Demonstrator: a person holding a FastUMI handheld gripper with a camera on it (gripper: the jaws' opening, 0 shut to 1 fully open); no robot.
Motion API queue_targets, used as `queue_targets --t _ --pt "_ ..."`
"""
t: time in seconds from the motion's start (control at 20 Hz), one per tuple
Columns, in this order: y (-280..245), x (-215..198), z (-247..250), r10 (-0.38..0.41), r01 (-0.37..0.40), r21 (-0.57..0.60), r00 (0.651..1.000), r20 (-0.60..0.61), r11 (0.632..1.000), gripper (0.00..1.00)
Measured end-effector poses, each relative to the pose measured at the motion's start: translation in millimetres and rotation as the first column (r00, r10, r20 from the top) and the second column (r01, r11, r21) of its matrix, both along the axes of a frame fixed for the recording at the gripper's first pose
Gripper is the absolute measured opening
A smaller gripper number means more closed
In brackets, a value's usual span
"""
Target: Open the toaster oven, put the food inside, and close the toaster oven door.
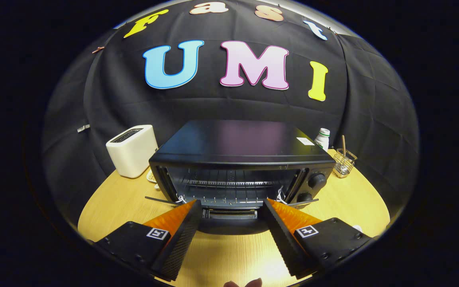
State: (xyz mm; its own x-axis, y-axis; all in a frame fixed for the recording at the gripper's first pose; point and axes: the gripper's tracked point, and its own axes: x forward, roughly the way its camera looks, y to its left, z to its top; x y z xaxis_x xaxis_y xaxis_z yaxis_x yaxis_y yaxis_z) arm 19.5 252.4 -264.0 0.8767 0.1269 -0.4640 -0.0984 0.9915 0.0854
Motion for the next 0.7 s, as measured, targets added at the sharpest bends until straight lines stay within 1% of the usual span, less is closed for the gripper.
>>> queue_targets --t 0.25,0.4,0.55,0.7 --pt "-0.5 -30.2 -22.2 0.014 -0.015 -0.021 0.999 -0.046 1.0 1.0" --pt "-0.9 -46.2 -41.8 0.018 -0.021 -0.023 0.994 -0.106 1.0 1.0" --pt "-0.4 -64.7 -69.6 0.031 -0.038 -0.032 0.982 -0.189 0.999 1.0" --pt "-1.3 -77.1 -99.0 0.063 -0.08 -0.055 0.963 -0.26 0.995 1.0"
